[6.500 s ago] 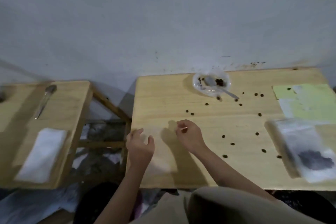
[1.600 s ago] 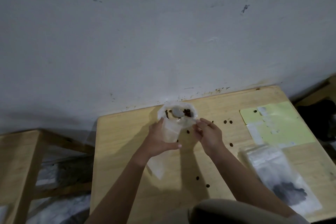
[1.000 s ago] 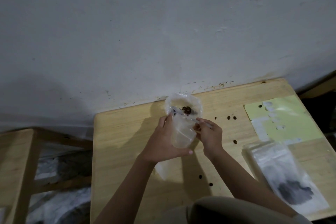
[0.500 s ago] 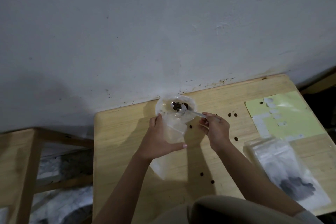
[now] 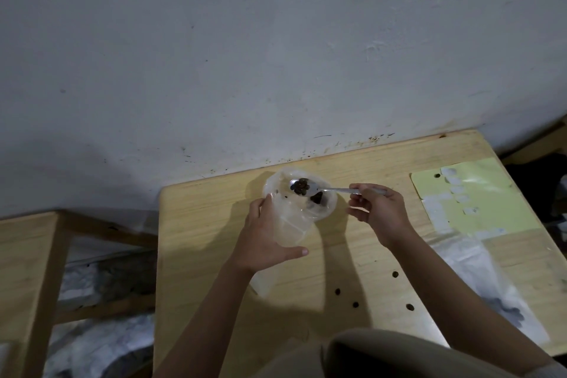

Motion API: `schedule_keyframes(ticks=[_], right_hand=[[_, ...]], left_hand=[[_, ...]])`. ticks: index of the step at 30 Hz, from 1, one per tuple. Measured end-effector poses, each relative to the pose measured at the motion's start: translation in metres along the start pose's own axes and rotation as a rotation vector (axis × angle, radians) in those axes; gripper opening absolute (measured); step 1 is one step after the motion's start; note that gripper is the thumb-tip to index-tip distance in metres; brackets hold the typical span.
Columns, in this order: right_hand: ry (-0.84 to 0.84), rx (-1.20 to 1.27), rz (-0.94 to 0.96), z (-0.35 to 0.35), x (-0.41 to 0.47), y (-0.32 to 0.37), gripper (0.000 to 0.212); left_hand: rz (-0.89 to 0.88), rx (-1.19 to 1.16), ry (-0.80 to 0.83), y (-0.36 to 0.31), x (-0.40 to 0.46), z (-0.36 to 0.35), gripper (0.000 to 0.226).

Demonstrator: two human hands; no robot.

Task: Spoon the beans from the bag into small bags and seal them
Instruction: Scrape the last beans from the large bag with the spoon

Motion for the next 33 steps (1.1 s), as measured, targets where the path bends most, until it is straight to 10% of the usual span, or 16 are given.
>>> schedule_keyframes(ticks=[17, 26, 33], right_hand=[[0.112, -0.464, 0.525, -0.016, -0.042, 0.040, 0.019], [-0.174, -1.003, 1.038, -0.027, -0.049, 0.031, 0.026], [-0.304, -1.171, 1.028, -0.043, -0.042, 0.021, 0.024]], left_hand=[[-0.047, -0.017, -0.154, -0.005, 0.000, 0.002, 0.133], [-0.049, 0.029, -0.202, -0.012, -0.004, 0.001, 0.131], [-0.065, 0.081, -0.225, -0.035, -0.016, -0.021, 0.132]])
Point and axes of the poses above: each hand's wrist, its own x-axis towards the middle knuckle, its own z-axis out of the back of the hand, y = z × x, the point moved 6 cm from there along x, towards the middle knuckle, and after that the axes turned 10 degrees about -x, right-handed, at the moved point
